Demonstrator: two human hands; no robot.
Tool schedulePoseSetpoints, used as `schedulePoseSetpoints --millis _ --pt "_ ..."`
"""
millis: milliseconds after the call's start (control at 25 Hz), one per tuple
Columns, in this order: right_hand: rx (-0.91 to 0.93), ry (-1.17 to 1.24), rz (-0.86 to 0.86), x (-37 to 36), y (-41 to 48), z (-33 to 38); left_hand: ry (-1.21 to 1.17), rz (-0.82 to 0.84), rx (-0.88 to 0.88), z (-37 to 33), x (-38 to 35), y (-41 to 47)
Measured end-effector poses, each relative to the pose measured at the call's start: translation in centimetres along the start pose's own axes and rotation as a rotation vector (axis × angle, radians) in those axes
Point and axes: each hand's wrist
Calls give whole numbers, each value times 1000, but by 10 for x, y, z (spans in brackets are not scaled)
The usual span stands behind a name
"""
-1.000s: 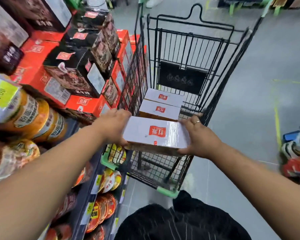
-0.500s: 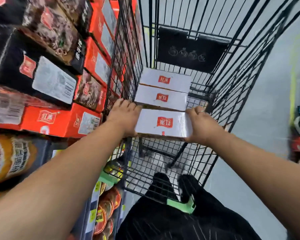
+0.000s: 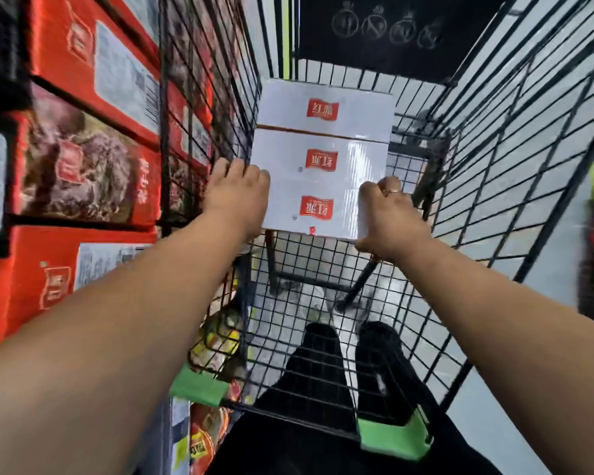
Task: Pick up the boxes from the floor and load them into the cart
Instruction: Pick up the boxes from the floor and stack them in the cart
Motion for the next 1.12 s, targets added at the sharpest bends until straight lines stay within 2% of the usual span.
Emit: schedulePoseSetpoints --millis 360,600,880,1120 --pt "-19 -39 -87 -30 13 6 -27 -117 61 -7 -32 13" --pt "-49 -34 -59 -8 -6 7 -55 -131 101 -9 -11 -5" --pt "-102 68 -215 25 -85 -1 -115 -173 6 -35 50 -46" --pt "-156 62 -475 50 -189 -25 -168 -299 -115 -83 105 -118"
Point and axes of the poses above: each hand's wrist, its own y-axis towards the middle knuckle, its own x-axis out of the back of the hand, z = x × y, and after that the axes turned 11 degrees about z, right-handed
